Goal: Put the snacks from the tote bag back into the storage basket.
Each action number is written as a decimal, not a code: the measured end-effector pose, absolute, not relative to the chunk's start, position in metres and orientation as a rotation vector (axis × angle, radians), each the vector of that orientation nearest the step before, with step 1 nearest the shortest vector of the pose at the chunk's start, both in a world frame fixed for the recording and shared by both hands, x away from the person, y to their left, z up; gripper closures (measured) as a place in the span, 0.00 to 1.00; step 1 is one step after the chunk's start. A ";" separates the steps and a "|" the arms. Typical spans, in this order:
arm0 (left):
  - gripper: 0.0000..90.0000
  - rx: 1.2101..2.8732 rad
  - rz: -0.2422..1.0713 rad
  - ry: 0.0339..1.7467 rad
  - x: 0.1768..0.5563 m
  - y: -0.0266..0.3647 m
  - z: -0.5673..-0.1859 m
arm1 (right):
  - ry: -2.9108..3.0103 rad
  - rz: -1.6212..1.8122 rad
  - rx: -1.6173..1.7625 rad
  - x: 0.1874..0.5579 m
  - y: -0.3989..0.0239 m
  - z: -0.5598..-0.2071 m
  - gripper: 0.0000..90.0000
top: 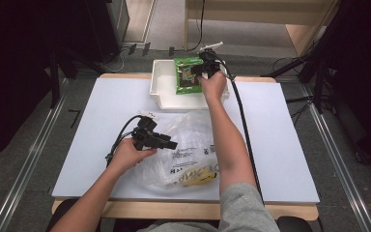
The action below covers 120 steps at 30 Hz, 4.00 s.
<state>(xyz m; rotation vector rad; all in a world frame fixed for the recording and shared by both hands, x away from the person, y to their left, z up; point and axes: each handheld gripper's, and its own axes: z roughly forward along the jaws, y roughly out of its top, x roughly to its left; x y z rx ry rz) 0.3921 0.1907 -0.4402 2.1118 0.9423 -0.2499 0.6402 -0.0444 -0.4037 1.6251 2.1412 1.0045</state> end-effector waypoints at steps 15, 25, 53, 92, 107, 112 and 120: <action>0.49 2.118 -0.234 0.949 0.392 0.190 -0.440 | 2.218 1.035 1.513 0.608 -0.050 -0.376 0.50; 0.49 2.123 -0.225 0.951 0.392 0.191 -0.439 | 2.256 1.092 1.429 0.577 -0.052 -0.359 0.50; 0.48 2.146 -0.185 0.957 0.392 0.190 -0.437 | 2.340 1.211 1.272 0.482 -0.077 -0.372 0.49; 0.48 2.148 -0.180 0.951 0.391 0.190 -0.436 | 2.428 1.238 1.204 0.380 -0.109 -0.410 0.49; 0.48 2.155 -0.171 0.939 0.389 0.190 -0.435 | 2.444 1.225 1.178 0.364 -0.109 -0.429 0.49; 0.48 2.150 -0.175 0.934 0.389 0.189 -0.434 | 2.453 1.226 1.183 0.361 -0.110 -0.432 0.48; 0.48 2.152 -0.177 0.928 0.388 0.188 -0.434 | 2.463 1.230 1.174 0.362 -0.109 -0.435 0.48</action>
